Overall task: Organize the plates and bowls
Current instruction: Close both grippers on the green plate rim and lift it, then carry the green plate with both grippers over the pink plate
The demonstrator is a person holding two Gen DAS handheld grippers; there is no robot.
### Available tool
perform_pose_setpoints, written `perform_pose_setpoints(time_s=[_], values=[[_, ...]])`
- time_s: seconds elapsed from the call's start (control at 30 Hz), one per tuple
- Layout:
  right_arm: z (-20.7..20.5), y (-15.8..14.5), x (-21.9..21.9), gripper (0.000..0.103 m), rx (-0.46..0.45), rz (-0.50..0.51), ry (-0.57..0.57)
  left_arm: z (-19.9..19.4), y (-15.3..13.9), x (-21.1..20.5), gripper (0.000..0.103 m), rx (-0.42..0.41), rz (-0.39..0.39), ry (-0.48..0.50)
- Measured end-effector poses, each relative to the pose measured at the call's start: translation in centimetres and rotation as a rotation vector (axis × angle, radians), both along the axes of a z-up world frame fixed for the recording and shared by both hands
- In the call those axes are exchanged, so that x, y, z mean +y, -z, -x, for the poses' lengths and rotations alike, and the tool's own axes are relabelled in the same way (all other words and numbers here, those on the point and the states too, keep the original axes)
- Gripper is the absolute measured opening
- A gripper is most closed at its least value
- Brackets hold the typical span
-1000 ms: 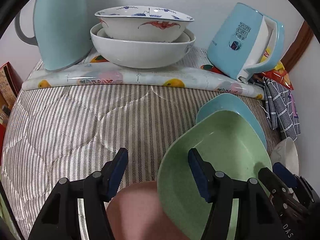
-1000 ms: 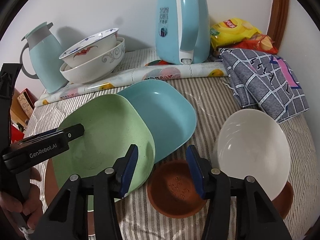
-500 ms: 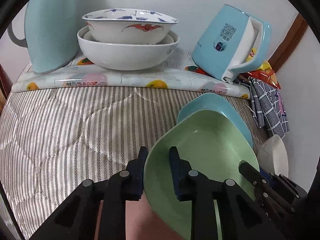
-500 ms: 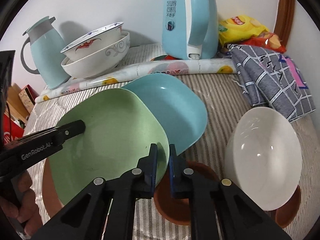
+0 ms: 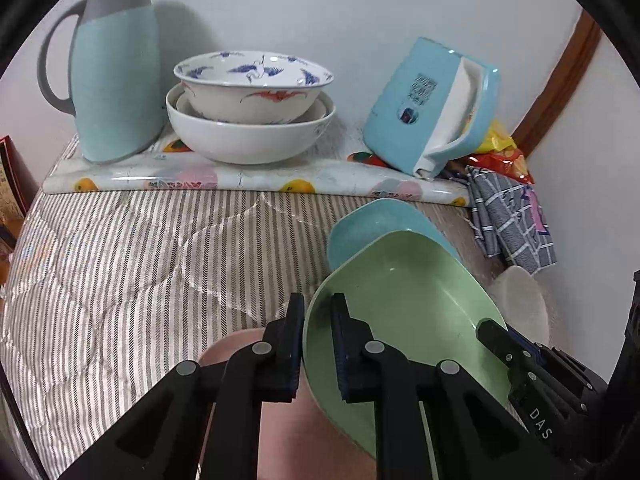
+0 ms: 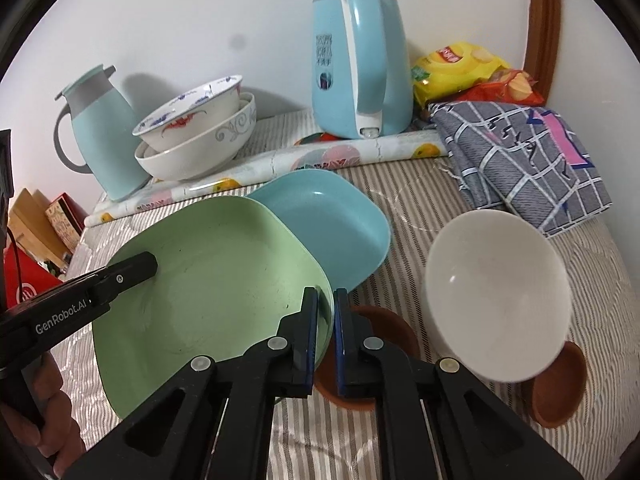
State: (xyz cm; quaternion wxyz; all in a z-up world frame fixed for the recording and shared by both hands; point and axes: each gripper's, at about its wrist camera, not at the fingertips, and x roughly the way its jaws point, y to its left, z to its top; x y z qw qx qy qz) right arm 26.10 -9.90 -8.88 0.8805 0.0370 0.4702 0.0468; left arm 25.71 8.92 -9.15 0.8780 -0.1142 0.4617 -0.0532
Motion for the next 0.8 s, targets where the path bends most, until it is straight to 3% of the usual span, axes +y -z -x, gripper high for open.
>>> perform_pose_setpoints(time_s=[0.5,0.8], values=[[5.9,-4.3,-1.9,0.007,-0.071,0.004,0.032,5.4,-3.9,-2.1,0.013,-0.062,0.006,0.021],[9.0,-5.4,-2.5,0.007,-0.093,-0.004,0.029,8.7,-5.2,-2.7,0.013,-0.081,-0.002,0.017]])
